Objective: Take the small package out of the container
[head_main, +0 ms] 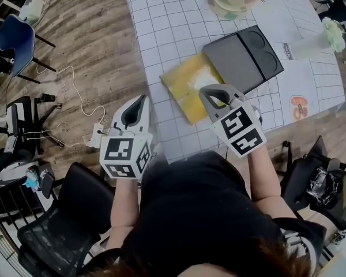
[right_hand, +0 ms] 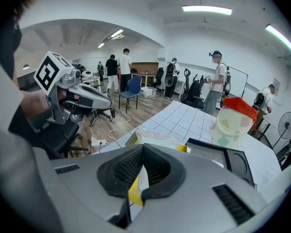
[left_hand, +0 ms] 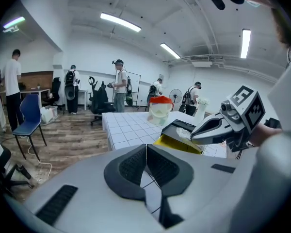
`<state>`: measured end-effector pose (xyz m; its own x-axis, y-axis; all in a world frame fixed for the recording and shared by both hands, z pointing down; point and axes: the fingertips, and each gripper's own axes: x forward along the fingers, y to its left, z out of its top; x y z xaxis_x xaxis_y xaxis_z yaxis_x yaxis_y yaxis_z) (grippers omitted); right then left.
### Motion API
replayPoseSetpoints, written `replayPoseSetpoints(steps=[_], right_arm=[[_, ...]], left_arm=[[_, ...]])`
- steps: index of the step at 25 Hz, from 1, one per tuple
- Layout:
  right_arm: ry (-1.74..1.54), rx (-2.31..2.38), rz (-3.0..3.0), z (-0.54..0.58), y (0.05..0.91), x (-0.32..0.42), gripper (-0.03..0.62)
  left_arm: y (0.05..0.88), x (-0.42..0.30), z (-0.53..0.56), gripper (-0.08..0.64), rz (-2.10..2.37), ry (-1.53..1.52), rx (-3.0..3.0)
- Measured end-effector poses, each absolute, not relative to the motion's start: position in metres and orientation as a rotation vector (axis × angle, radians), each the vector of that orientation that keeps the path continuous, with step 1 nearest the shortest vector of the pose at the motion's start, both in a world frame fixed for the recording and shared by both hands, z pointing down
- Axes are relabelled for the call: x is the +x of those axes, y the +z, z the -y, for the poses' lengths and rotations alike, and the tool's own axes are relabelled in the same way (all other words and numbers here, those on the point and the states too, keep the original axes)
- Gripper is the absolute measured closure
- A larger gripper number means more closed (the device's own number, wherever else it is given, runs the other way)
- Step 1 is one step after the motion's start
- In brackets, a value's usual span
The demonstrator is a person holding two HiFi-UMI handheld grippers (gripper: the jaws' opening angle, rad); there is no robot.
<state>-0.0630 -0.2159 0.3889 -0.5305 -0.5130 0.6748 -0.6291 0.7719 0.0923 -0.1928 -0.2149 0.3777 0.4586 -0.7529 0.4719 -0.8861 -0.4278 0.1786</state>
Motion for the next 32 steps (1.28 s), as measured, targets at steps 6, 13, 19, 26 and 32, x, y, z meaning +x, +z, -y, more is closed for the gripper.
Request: replayPoseSetpoints(steps=[6,13,19,26,32], right_arm=[[0.251,0.913,2.336,0.211,0.371,-0.057,0.577],[0.327,0.967,2.399,0.208,0.365,-0.053,0.577],[0.371,0.998,2.423,0.209,0.364,-0.051,0.577],[0.377,1.048,2.431,0.214,0.363,-0.046,0.577],[0.392,1.056,2.438,0.219,0.362,-0.047,0.577]], left_arm=[[0.372,-0.194,0.21,0.532,1.417,0.432,2.306],[0.367,-0.195,0.207,0.532,1.437,0.393,2.295],[0.367,-0.196,0.208,0.532,1.435,0.392,2.292],[0.365,-0.191,0.212,0.532,1.41,0.392,2.309],[0.367,-0.189,0.216,0.532,1.391,0.405,2.313]])
